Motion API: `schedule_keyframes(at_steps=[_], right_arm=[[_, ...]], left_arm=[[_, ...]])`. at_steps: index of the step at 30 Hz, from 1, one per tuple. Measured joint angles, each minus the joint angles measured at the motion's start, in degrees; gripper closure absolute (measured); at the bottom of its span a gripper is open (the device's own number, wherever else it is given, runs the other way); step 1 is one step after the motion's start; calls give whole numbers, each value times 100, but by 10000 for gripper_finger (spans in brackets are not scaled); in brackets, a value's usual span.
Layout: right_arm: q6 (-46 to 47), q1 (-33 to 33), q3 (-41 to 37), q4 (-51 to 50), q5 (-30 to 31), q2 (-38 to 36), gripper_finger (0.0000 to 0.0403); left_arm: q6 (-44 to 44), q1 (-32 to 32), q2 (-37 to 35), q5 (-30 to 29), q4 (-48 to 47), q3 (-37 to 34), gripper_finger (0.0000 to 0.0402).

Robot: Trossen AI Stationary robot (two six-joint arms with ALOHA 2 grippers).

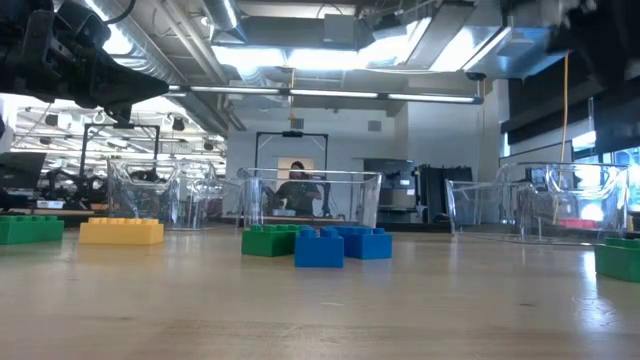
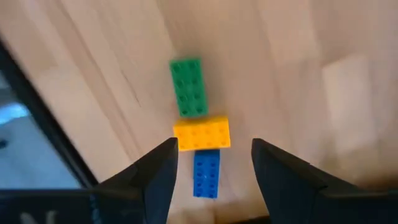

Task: Sort & place blocks by color
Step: Put the right green game piece into the right transparent bin

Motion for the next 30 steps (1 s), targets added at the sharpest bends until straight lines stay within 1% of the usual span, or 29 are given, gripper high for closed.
schedule_keyframes(at_steps=[5, 7, 11, 14, 21, 25, 30], right_arm=[[18, 64, -599, 534, -564, 170, 195], [55, 96, -842, 1106, -637, 115, 195], [335, 161, -1375, 2558, -712, -86, 193], [243, 230, -1652, 3150, -654, -156, 191], [-586, 428, -1748, 3206, -148, -159, 189], [-598, 494, -1748, 3199, -36, -25, 189], [-582, 572, -1748, 3175, 455, 103, 189]], left_arm=[[0, 1, 1, 0, 0, 0, 401], [-1, 1, 0, -1, 0, -1, 401], [-1, -1, -1, -1, -1, -1, 401], [-1, 1, 0, -1, 0, 0, 401], [0, 1, 0, -1, -1, -1, 401], [-2, -1, 2, -1, -1, 0, 401], [0, 1, -1, 1, 0, -2, 401]])
